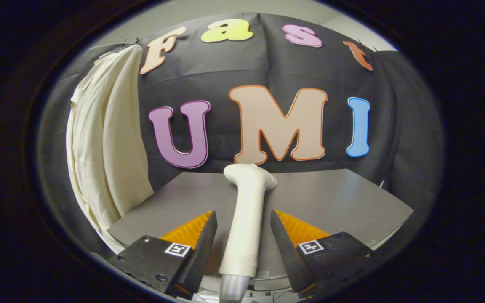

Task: Iron the clothes twice with a garment steamer, once on the left side and once on the right side.

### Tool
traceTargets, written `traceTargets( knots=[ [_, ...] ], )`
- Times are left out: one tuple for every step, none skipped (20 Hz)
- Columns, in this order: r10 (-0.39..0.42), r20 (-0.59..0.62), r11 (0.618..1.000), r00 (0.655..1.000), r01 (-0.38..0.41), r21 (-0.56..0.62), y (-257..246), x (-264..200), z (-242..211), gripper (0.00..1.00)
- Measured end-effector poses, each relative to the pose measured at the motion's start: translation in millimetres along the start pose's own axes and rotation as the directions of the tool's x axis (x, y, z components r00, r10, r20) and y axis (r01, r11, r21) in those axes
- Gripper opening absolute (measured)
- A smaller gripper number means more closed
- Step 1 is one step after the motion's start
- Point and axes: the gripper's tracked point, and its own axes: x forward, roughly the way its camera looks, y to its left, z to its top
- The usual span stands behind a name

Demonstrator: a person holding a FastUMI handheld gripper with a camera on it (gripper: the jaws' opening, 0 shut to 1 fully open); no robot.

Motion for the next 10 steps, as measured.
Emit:
traceTargets(
  knots=[
    [-0.004,-0.022,1.000,1.000,0.004,-0.003,-0.3,5.6,-1.9,0.74],
    [-0.009,-0.037,1.000,0.999,0.008,-0.011,-1.5,9.3,-2.9,0.69],
    [-0.015,-0.051,1.000,0.999,0.014,-0.019,-2.5,12.9,-3.3,0.65],
    [-0.022,-0.060,0.999,0.998,0.021,-0.026,-6.4,16.2,-4.8,0.60],
    [-0.022,-0.071,0.999,0.997,0.020,-0.026,-7.2,18.4,-4.2,0.56],
    [-0.020,-0.084,1.000,0.996,0.018,-0.025,-6.9,22.4,-3.9,0.54],
    [-0.019,-0.099,0.999,0.995,0.017,-0.029,-6.7,25.6,-4.9,0.53],
    [-0.022,-0.115,0.999,0.993,0.018,-0.039,-6.6,27.0,-6.9,0.53],
    [-0.024,-0.124,0.999,0.992,0.018,-0.049,-5.6,28.5,-7.2,0.52],
    [-0.030,-0.139,0.998,0.990,0.022,-0.062,-6.3,29.7,-8.4,0.51]
  ],
)
